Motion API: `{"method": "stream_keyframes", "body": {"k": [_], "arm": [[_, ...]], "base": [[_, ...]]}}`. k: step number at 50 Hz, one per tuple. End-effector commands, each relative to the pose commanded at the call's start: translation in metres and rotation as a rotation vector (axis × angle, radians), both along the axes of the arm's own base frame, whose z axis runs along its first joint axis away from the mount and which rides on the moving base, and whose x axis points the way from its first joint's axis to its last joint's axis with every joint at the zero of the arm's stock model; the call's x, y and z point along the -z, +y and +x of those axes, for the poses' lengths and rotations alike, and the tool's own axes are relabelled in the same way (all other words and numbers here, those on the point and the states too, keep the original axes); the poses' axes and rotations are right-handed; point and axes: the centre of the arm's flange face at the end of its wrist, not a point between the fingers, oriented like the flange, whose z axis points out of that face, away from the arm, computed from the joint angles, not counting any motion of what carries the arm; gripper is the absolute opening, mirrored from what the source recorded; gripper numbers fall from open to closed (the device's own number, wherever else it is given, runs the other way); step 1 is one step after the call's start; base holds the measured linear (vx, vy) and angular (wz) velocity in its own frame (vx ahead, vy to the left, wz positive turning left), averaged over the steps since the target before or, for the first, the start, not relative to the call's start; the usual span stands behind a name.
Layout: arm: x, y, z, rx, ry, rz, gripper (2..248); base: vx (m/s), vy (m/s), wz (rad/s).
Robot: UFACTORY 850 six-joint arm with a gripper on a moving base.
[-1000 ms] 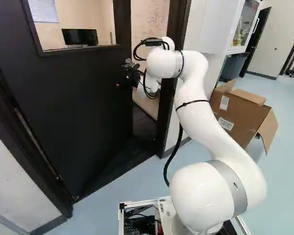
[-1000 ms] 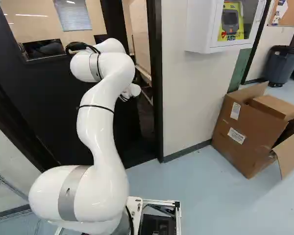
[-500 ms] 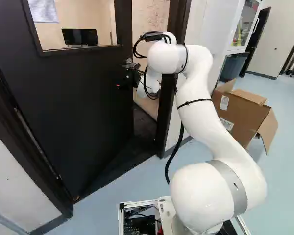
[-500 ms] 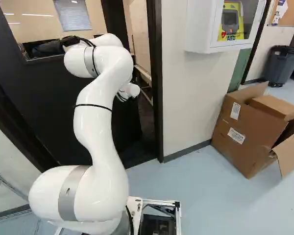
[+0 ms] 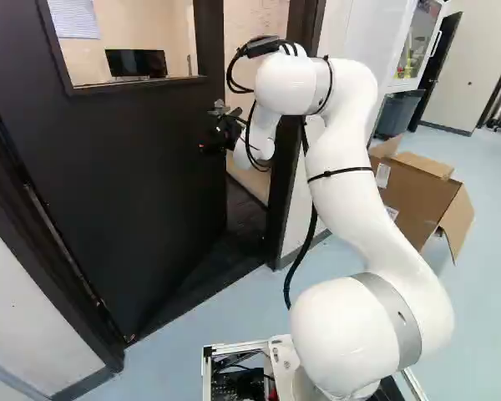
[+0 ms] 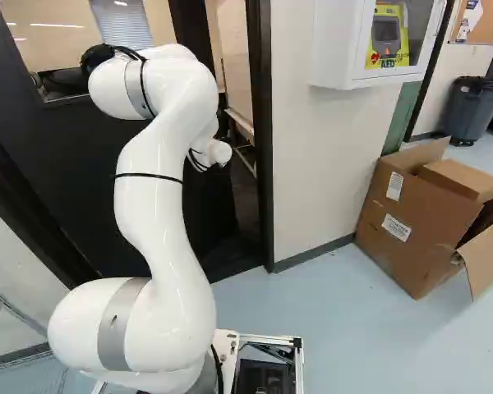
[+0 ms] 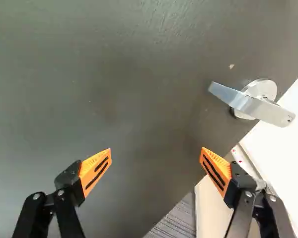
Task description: Open the door and move inside
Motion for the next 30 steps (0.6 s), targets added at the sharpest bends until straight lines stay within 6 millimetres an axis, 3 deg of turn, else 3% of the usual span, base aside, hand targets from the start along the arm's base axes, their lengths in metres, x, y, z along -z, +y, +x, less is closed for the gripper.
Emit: {"method": "stream_keyframes", "body": {"k": [30], "arm": [[-0.014,-0.018,-0.055,0.132,0.069,0.067,247]], "base": [[0.000,0.000,0.000]]}}
